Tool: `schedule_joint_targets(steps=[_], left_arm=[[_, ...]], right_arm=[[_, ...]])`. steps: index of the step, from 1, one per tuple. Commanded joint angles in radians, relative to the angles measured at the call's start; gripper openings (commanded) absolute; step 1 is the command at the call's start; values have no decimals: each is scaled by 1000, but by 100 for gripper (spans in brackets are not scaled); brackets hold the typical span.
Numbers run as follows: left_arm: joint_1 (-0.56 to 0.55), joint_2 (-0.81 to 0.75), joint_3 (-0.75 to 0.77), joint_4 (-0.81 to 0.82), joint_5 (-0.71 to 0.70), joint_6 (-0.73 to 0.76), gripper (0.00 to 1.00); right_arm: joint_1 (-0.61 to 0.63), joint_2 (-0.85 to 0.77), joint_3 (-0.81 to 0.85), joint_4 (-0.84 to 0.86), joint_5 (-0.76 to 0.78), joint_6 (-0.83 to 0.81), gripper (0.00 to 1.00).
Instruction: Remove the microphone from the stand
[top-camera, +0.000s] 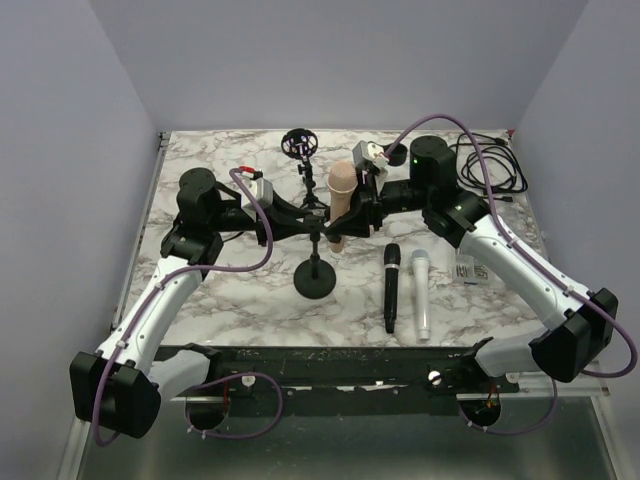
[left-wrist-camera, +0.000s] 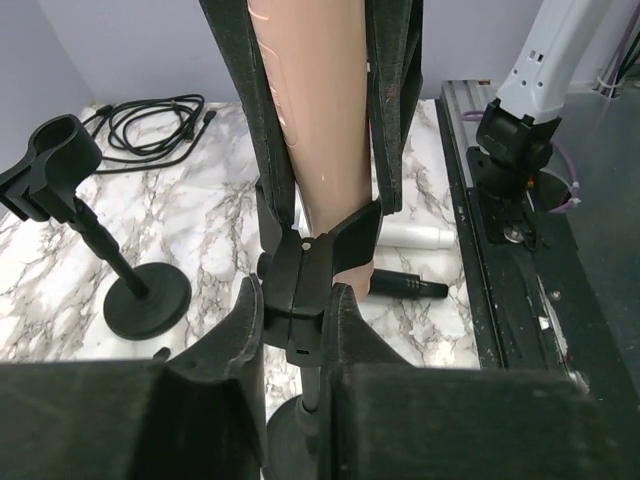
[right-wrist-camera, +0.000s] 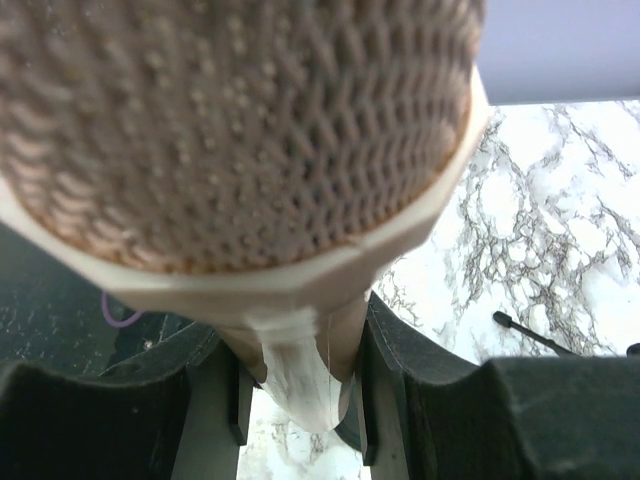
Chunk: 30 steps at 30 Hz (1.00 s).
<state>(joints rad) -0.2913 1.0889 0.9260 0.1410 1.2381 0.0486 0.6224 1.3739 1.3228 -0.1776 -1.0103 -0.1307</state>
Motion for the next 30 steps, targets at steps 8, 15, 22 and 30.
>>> schedule_joint_targets(steps=[8,15,22,30], left_arm=[[-9,-4,27,-135,-49,73,0],[-9,-10,23,-136,-78,70,0],[-20,-21,12,-139,-158,57,0],[-144,-124,-102,-205,-510,17,0]], right_arm=[[5,-79,-35,29,165,80,1],[5,-300,-170,198,559,169,1],[5,-464,-238,261,695,235,1],[5,-511,-289,274,729,231,1]])
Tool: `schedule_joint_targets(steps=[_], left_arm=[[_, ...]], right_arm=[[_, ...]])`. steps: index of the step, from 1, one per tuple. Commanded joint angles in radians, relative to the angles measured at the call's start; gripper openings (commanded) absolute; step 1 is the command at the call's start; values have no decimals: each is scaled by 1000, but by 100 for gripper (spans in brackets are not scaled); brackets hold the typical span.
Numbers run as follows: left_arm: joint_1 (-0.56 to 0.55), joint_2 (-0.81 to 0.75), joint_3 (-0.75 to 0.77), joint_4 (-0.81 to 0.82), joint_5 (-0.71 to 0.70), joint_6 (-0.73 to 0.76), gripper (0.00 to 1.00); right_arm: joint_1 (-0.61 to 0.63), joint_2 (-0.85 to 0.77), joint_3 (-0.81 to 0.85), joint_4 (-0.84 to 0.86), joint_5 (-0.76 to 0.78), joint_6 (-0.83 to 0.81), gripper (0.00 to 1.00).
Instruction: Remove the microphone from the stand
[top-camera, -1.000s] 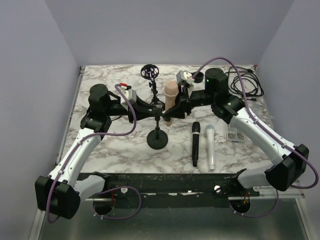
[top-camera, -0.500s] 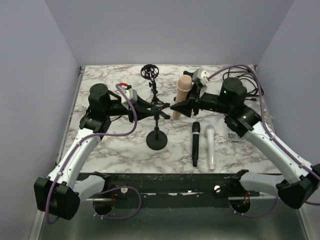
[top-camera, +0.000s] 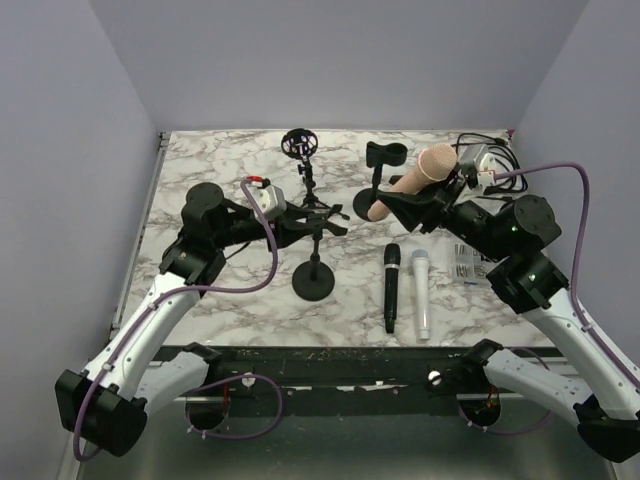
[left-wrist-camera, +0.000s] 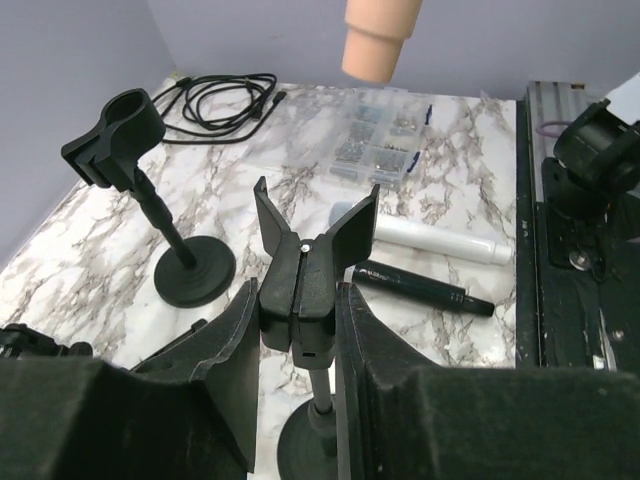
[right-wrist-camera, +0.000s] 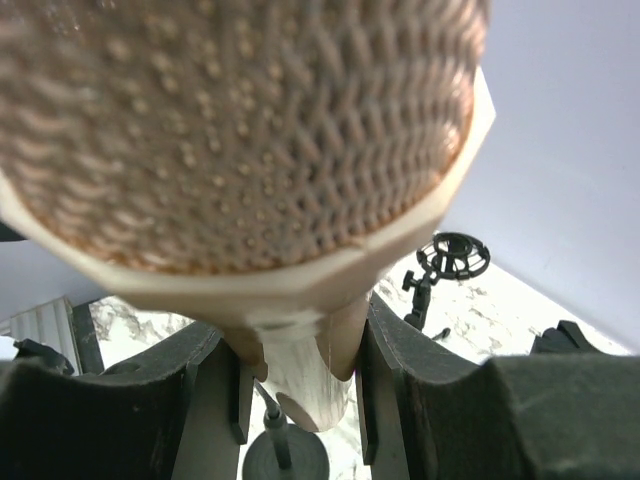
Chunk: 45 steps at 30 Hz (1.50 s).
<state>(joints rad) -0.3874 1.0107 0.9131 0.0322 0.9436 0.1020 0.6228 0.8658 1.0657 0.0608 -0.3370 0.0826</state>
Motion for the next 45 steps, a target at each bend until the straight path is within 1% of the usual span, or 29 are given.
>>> schedule_joint_targets(steps=[1,4,6,10,15,16,19,23,25,30,32,34,37,41,45], left_arm=[[-48,-67,-114,-80,-238,-74,0],[-74,-132,-219,-10,-333,-177,0],[-127,-166,-273,-4,-415,-183,0],[-210,-180,-344,-21,-647,-233,0],[-288,-155,-391,-31,-796,-274,0],[-289,-149,-394,-31,-826,-292,0],[-291,-154,-428,-23,-854,-339,0],[-291,-196,-480,42,-911,-382,0],[-292,-194,-467,25,-965,-408,0],[-291,-233,-385,-85,-1311,-524,0],[-290,-221,-330,-110,-1428,-525,0],[-275,-190,-264,-132,-1498,-512,0],[-213,-141,-193,-114,-1503,-505,0],[-132,-96,-138,-55,-1534,-479,0],[-37,-62,-139,118,-1529,-412,0]], right_arm=[[5,-2,-37,43,53,19,1],[5,4,-48,64,38,27,1],[5,12,-56,75,28,32,1],[4,27,-64,82,16,36,1],[5,15,-78,86,26,35,1],[5,12,-79,85,28,33,1],[5,4,-81,84,35,30,1],[5,10,-86,84,38,29,1],[5,16,-85,88,30,31,1],[5,13,-90,90,29,40,1],[4,16,-94,96,23,51,1],[4,28,-99,99,11,64,1],[5,53,-102,98,-21,89,1],[5,88,-118,107,-98,150,1],[6,115,-164,144,-154,218,1]])
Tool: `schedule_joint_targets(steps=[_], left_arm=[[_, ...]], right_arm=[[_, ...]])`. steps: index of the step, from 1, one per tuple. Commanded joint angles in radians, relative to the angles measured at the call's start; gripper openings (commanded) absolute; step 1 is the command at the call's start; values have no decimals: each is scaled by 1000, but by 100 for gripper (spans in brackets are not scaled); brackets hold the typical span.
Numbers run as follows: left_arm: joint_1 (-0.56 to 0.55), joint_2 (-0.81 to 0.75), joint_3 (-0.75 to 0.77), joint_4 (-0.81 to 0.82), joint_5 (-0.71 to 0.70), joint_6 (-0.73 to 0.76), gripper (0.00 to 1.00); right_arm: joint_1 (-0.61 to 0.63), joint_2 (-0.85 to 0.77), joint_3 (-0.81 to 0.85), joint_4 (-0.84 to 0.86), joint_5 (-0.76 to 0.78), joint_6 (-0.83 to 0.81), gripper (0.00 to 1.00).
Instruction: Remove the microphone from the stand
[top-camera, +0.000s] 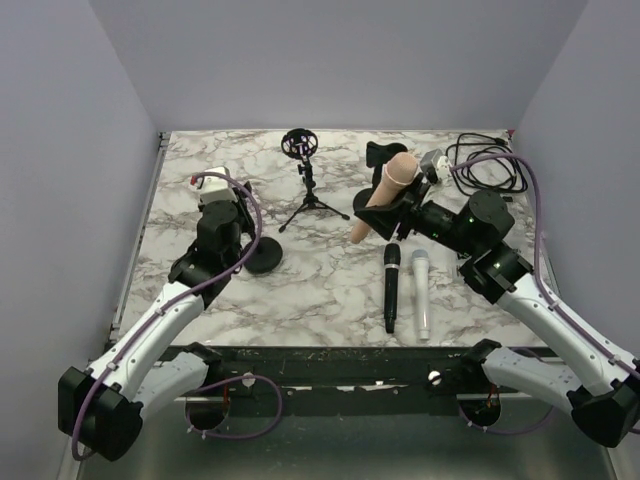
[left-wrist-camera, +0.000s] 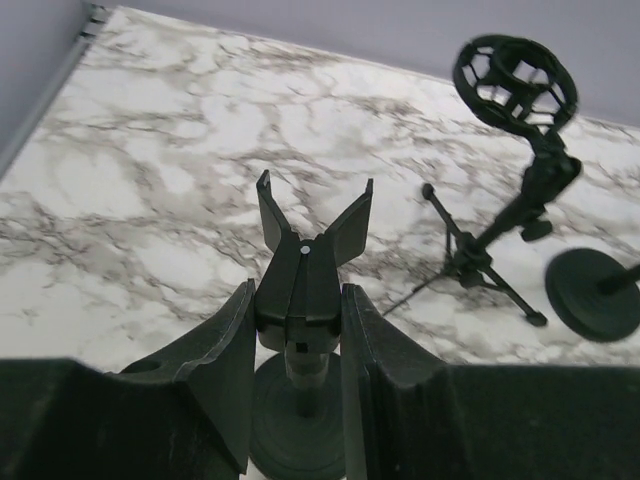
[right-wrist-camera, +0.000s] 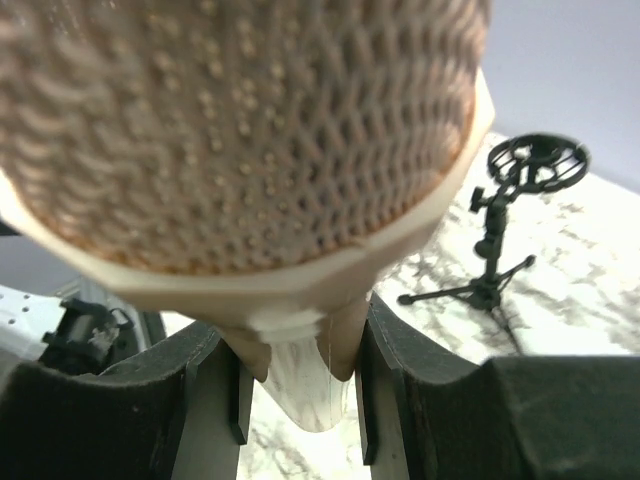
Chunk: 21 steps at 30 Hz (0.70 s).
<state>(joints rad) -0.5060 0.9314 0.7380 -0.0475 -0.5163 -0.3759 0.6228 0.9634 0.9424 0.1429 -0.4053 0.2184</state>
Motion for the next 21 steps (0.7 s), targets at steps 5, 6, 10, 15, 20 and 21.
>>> schedule_joint_targets(steps=[5,6,10,15,20,21], left_arm=[[149,127,83,386,-47,147,0],[158,156,88,435,-37,175,0],[178,273,138,592,-7,255,0],[188,377,192,636,28,285,0],[188,415,190,615,43,234,0],[188,423,193,604,39,223,0]], right_arm=[[21,84,-106,109,-124,169,1],[31,99,-108,89,-101,178,1],[50,185,-56,-85,45,266,1],[51,238,-86,-132,3,438,1],[51,243,-153,-130,-23,540,1],[51,246,-161,-130,-28,545,1]])
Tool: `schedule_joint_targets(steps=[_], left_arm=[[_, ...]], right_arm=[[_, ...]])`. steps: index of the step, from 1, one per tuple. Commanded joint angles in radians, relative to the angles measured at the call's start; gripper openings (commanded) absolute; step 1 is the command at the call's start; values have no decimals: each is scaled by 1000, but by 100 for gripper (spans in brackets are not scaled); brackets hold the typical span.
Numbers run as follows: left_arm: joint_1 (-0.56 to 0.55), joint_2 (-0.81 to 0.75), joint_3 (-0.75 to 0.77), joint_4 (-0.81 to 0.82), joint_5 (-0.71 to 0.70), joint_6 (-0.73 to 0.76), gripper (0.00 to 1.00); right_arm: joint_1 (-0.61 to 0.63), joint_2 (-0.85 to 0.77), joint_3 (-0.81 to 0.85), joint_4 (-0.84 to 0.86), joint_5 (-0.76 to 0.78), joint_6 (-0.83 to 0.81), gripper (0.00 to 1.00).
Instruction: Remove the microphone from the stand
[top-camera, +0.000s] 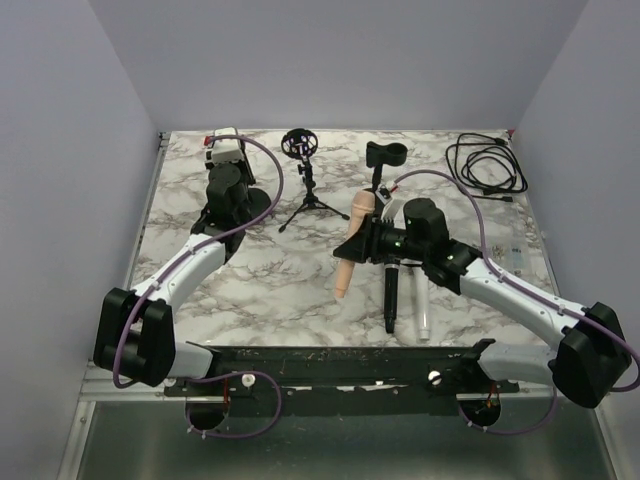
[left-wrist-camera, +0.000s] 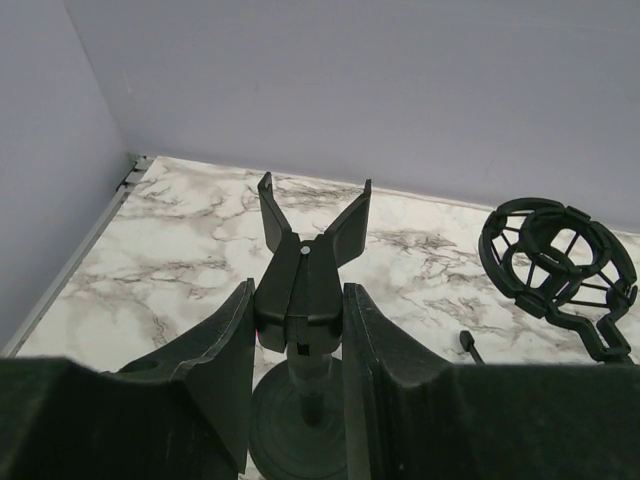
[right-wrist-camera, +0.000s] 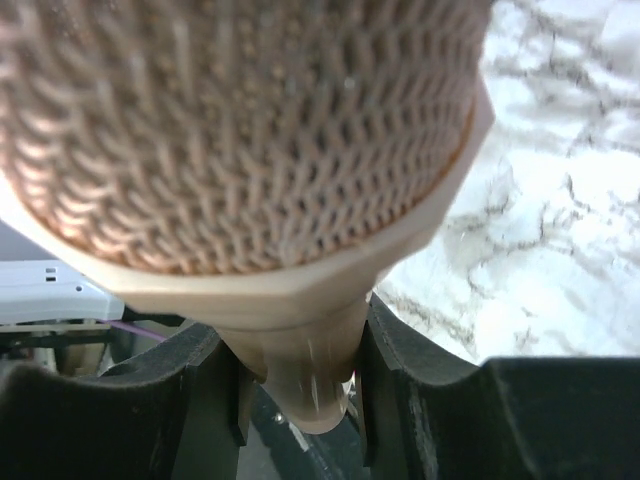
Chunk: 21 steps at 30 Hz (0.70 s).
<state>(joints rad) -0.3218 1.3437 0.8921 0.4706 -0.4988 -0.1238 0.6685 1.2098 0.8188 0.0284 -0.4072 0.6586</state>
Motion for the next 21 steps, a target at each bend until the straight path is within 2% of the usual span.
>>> schedule_joint_targets(steps=[1,8,12,14,21], left_arm=[[4,18,41,81,22,-25,0],[4,41,17,54,5,-41,2],[1,30,24,-30,-11,-93,38],[0,31,44,-81,-32,-118,52],[-3,2,72,-158,-14,-157,78]], right_arm=[[4,1,-43,-15,-27,105,1],[5,14,-81,-27,-2,97,1],[4,54,-116,-23,-7,106,1],[5,84,-135,-12,-26,113,1],[4,112,-176,3,-36,114,1]])
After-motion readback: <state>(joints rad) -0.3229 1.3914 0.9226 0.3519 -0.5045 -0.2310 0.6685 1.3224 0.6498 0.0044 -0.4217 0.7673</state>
